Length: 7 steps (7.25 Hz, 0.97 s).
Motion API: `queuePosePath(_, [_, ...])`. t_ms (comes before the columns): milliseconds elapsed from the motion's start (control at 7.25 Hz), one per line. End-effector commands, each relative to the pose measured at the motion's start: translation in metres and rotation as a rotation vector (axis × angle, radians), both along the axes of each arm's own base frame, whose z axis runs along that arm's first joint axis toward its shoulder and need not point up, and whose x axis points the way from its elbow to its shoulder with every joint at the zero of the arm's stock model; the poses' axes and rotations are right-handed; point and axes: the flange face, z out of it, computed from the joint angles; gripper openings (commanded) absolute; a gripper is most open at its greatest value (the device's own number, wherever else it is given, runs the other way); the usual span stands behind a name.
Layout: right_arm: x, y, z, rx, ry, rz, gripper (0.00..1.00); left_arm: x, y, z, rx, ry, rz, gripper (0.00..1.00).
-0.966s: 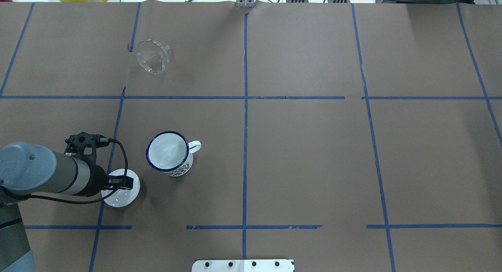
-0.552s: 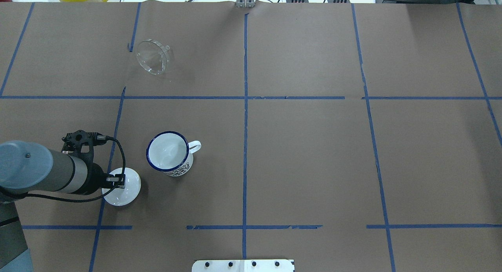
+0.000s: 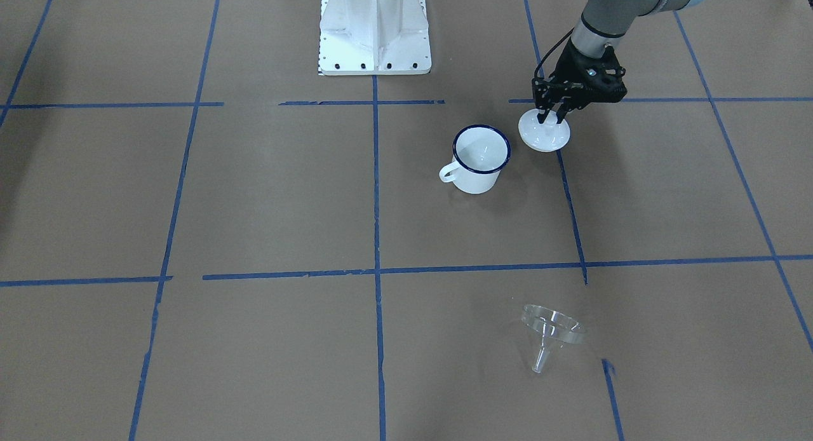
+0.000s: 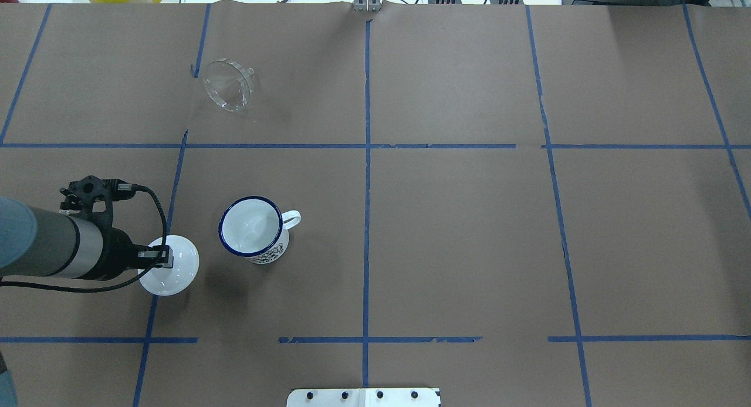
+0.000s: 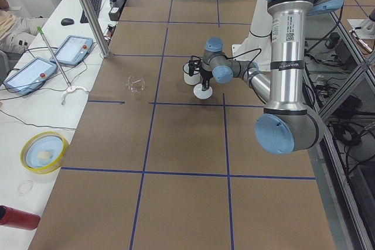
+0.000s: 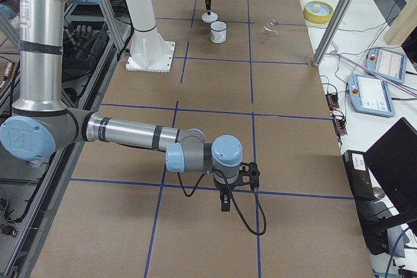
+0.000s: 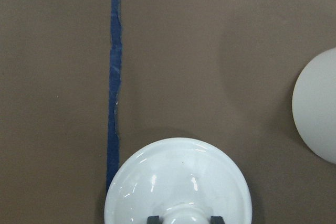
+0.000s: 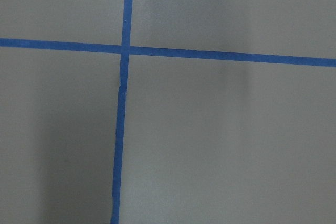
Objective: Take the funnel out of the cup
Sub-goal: 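Close the left gripper on the white funnel's stem and lift it, then carry the white funnel over the mug's opening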
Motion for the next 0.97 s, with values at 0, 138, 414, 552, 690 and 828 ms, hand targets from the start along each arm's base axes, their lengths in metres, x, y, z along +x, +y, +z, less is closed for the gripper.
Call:
queuePosePath(0, [0.0,0.0,0.0,0.0,0.0,0.0,1.0,-0.046,0.004,-0.07,-0.007,-0.004,-0.044,0.0])
queuePosePath(138, [0.0,0.0,0.0,0.0,0.0,0.0,1.0,-0.038,-0.011,-0.103,-0.015,-0.003,-0.06,0.0])
queuePosePath(414, [0.0,0.0,0.0,0.0,0.0,0.0,1.0,0.017,-0.046,-0.146,-0.05,-0.02,-0.041,0.0])
queuePosePath(552, [0.0,0.0,0.0,0.0,0.0,0.0,1.0,0.041,-0.058,-0.151,-0.054,-0.029,-0.034,0.0])
queuePosePath(690, [0.0,0.0,0.0,0.0,0.0,0.0,1.0,0.059,-0.07,-0.151,-0.062,-0.043,-0.034,0.0])
queuePosePath(828, [0.0,0.0,0.0,0.0,0.0,0.0,1.0,0.069,-0.077,-0.143,-0.064,-0.05,-0.032,0.0])
